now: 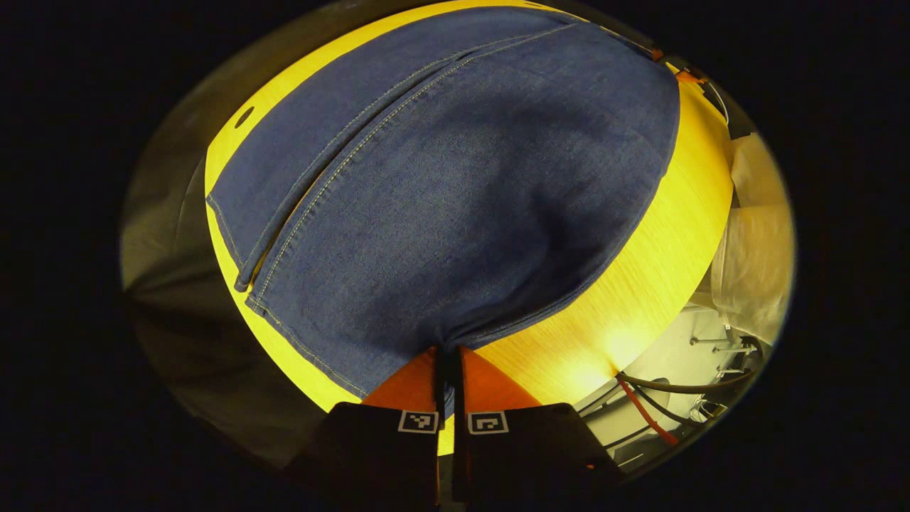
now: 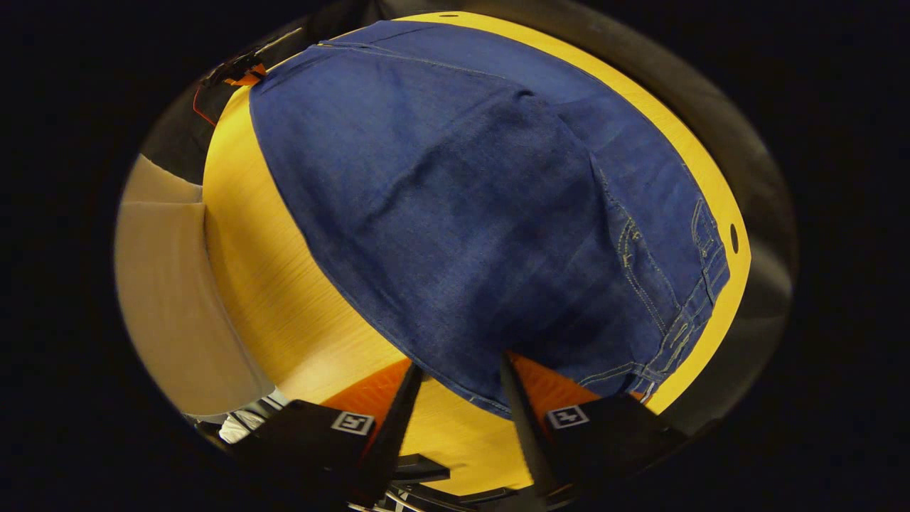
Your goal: Grasp the waist and the cuffs of the jeans and fold them to make the two legs overlap; first hold the waist and fold one-third of the jeans toward the cuffs, then hold the cuffs and fold the remaining one-third in the same direction to finish folding.
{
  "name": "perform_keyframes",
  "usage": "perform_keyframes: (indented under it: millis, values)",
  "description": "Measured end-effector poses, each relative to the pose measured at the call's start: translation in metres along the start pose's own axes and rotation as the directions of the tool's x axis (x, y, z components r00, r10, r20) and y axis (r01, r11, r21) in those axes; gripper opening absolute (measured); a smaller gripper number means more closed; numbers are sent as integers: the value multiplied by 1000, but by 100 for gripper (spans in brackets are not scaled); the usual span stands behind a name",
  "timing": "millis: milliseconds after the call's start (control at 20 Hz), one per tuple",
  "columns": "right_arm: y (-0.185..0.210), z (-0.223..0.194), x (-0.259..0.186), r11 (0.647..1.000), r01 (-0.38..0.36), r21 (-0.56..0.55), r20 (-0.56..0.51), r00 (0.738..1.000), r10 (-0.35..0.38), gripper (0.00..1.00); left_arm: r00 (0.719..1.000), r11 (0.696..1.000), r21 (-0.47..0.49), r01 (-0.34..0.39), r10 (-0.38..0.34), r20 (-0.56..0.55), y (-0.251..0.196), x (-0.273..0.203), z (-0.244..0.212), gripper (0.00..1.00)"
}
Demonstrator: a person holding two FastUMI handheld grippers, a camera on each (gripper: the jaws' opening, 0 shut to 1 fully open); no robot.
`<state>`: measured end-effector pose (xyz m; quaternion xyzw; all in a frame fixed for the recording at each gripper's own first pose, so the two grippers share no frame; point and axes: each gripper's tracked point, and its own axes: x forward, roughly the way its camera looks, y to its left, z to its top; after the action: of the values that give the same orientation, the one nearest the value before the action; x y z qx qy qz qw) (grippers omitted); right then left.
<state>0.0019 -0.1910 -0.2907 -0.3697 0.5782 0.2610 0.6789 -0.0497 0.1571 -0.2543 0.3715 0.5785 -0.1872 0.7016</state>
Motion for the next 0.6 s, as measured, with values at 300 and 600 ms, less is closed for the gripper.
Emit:
perform_keyframes:
  millis: [300,600]
  values:
    - [-19,12,-1,993,57,100,32,998,-61,30,999,999,-11,32,-32,-5,0,-1,2,0]
    - [-23,7,-3,963,157,219,37,985,-169,3,1000,998,-67,-5,5,-3,0,-2,1,0]
